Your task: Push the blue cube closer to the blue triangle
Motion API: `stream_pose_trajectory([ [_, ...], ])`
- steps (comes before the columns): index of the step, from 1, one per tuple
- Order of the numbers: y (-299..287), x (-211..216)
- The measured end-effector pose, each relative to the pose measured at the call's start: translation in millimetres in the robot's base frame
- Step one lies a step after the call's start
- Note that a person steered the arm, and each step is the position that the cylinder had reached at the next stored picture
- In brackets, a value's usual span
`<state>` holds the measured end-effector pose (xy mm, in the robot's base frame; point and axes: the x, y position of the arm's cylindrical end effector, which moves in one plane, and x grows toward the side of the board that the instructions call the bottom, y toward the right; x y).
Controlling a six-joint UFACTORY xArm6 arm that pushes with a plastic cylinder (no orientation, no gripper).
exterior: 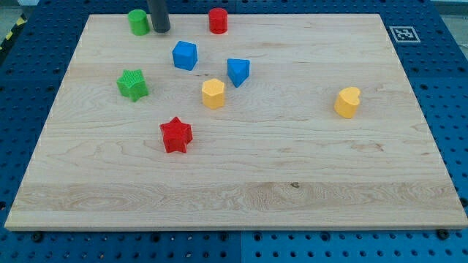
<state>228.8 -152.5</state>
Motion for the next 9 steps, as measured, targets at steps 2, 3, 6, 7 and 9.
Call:
stream_pose_trajectory([
  [2,-47.7,-9.5],
  [3,-45.9,-9.5],
  [6,41.8,79.3],
  [7,41.8,83.1],
  [9,41.8,75.5],
])
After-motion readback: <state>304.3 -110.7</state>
